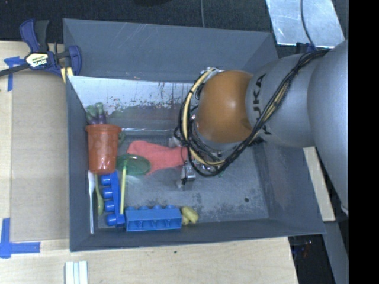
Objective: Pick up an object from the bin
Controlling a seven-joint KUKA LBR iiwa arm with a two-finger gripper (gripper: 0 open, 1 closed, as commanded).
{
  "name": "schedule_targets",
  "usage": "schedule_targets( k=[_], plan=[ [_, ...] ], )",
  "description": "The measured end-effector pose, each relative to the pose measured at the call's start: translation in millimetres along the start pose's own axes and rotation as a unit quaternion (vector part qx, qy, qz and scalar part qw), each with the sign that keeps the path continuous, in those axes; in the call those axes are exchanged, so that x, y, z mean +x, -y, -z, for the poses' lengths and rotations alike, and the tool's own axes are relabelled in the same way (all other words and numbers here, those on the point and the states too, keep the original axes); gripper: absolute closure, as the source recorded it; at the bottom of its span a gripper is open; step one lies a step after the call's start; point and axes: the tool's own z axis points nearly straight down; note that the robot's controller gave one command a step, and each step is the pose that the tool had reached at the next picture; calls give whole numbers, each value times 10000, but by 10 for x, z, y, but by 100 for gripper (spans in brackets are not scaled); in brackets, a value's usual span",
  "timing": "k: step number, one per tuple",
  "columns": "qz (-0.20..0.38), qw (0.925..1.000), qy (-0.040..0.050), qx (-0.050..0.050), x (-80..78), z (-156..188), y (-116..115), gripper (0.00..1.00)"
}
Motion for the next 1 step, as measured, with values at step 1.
schedule_targets(
  k=[1],
  plan=[
    [-748, 9972, -23, 12, -359, -197, 175, 100]
  ],
)
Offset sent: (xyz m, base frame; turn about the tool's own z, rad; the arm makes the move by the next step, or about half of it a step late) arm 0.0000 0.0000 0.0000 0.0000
